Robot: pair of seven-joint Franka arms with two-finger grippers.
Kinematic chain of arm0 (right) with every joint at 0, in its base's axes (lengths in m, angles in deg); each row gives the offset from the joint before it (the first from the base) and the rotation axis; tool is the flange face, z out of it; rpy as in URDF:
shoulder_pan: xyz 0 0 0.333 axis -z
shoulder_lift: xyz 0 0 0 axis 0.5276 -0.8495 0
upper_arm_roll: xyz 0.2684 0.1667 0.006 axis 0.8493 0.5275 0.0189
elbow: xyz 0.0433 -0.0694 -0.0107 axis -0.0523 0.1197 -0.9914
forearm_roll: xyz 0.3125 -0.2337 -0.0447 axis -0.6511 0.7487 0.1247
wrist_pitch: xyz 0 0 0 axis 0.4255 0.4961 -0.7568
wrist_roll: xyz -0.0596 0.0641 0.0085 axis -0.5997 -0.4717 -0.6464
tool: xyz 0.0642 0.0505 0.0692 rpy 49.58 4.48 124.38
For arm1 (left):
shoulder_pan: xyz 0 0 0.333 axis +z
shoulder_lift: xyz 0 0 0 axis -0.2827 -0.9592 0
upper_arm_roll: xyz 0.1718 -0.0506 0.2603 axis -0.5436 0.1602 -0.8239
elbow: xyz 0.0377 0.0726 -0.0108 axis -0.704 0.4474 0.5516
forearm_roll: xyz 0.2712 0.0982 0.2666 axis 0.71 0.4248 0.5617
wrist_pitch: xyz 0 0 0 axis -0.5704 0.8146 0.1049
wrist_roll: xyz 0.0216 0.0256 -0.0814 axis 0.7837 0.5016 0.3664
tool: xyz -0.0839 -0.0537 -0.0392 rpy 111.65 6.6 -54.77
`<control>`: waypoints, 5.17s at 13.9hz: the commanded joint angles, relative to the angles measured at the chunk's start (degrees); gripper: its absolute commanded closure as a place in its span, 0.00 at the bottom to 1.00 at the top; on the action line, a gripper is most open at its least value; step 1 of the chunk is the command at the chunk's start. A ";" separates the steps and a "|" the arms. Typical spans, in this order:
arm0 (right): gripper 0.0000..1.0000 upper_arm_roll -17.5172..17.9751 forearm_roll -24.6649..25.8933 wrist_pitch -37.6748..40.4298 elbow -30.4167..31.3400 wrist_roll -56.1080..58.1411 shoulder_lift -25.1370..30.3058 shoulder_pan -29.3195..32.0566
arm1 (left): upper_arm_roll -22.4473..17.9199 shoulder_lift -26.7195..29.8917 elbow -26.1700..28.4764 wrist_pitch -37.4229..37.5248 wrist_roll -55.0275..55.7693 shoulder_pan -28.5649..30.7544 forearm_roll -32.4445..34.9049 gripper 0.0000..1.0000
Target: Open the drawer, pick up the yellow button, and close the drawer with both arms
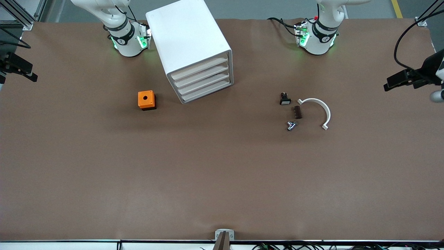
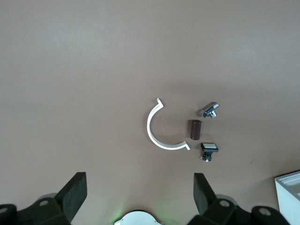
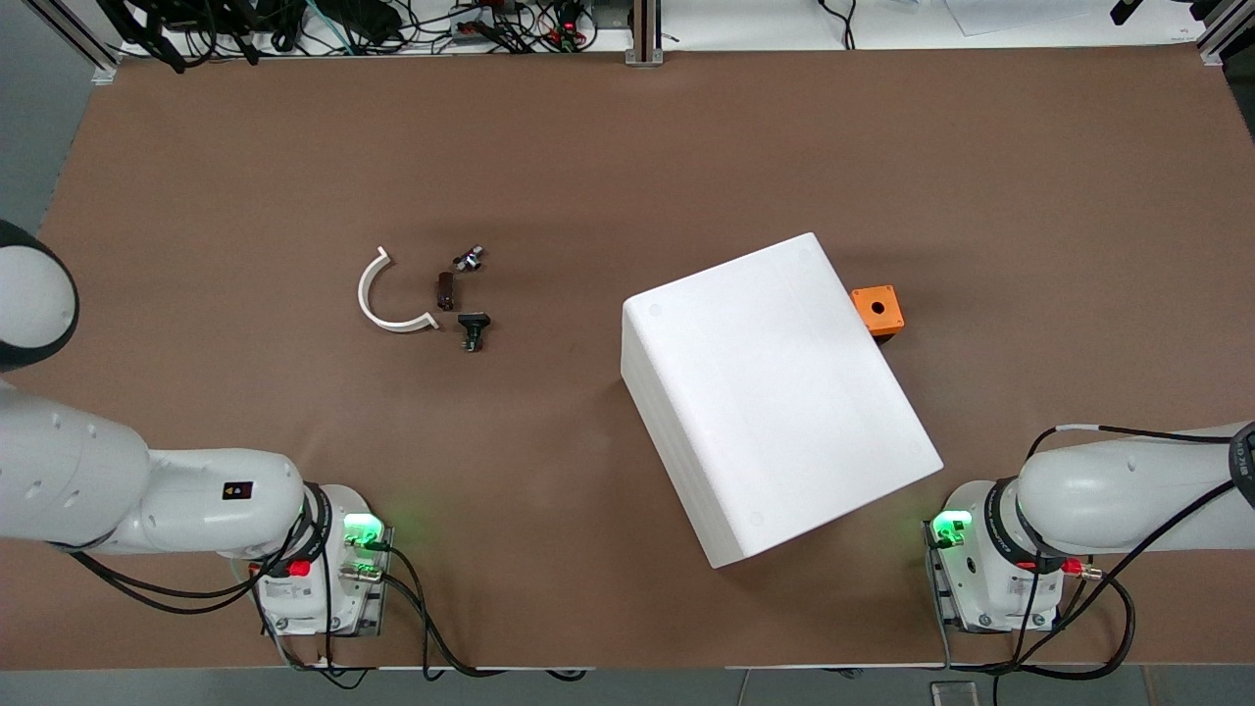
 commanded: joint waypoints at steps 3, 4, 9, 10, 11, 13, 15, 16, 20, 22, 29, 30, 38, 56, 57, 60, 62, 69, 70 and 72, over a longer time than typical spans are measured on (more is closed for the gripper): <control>0.00 0.35 -0.52 -0.18 0.93 0.07 1.36 0.84 | 1.58 -6.16 -1.45 0.54 1.00 -1.21 0.90 0.00; 0.00 0.43 -0.51 -0.10 0.93 0.07 1.36 0.84 | 1.94 -6.95 -1.80 0.54 1.44 -1.91 0.63 0.00; 0.00 0.43 -0.34 0.25 0.93 0.16 1.27 0.84 | 2.20 -11.43 -4.86 0.63 11.70 -6.74 0.45 0.00; 0.00 0.43 -0.25 0.34 0.93 0.16 1.27 0.84 | 2.38 -12.57 -6.09 0.63 15.73 -7.97 0.37 0.00; 0.00 0.43 -0.16 0.34 0.93 0.16 1.27 0.84 | 2.38 -13.89 -7.24 0.63 20.21 -9.20 -0.68 0.00; 0.00 0.43 -0.16 0.43 0.93 0.16 1.18 0.84 | 2.38 -16.53 -9.44 0.63 27.60 -10.43 -5.76 0.00; 0.00 0.43 -0.08 0.43 1.02 0.16 1.18 0.84 | 2.38 -19.34 -10.67 0.37 33.06 -12.28 -8.76 0.00; 0.00 0.43 -0.08 0.43 1.02 0.16 1.18 0.84 | 2.38 -20.31 -10.76 0.19 34.91 -13.33 -9.91 0.00; 0.00 0.43 -0.08 0.96 0.93 0.16 1.18 0.93 | 2.38 -24.44 -11.64 -1.30 52.11 -16.24 -19.82 0.00; 0.00 0.43 0.01 0.87 0.93 0.16 1.18 0.84 | 2.47 -27.16 -12.69 -1.39 61.08 -16.85 -25.27 0.00; 0.00 0.35 0.01 0.87 0.93 0.16 1.18 0.93 | 6.33 -32.44 -13.31 -1.04 88.32 -17.38 -39.52 0.00; 0.00 0.35 0.01 0.96 0.93 0.16 1.09 0.93 | 6.51 -33.49 -13.40 -0.78 92.80 -17.56 -40.76 0.00; 0.00 0.35 0.01 0.96 0.93 0.16 1.09 0.93 | 9.32 -39.65 -13.23 6.61 118.74 -17.30 -50.34 0.00; 0.00 0.35 -0.07 0.87 0.93 0.07 1.09 1.02 | 13.37 -43.70 -9.37 9.24 133.37 -25.20 -52.64 0.43; 0.00 0.26 -0.16 0.87 0.75 0.42 1.09 1.02 | 13.37 -43.61 -8.58 9.42 133.37 -25.38 -52.63 0.43; 0.00 0.26 -0.08 0.96 -0.04 0.60 0.83 1.10 | 13.45 -43.96 -8.13 9.86 133.37 -27.40 -52.46 0.44; 0.00 0.26 0.19 0.87 -1.35 0.77 0.22 1.02 | 13.45 -43.96 -7.60 11.17 133.37 -28.80 -52.37 0.45; 0.00 0.26 0.19 0.87 -2.32 0.95 -1.63 1.19 | 13.37 -44.84 -7.25 11.09 133.28 -31.71 -52.46 0.53; 0.00 0.26 0.19 0.87 -2.24 0.95 -1.72 1.19 | 13.37 -44.84 -7.25 11.00 133.19 -31.97 -52.46 0.58; 0.00 0.26 0.19 0.87 -2.15 0.95 -2.16 1.19 | 13.37 -44.84 -7.25 10.91 132.84 -32.41 -52.46 0.65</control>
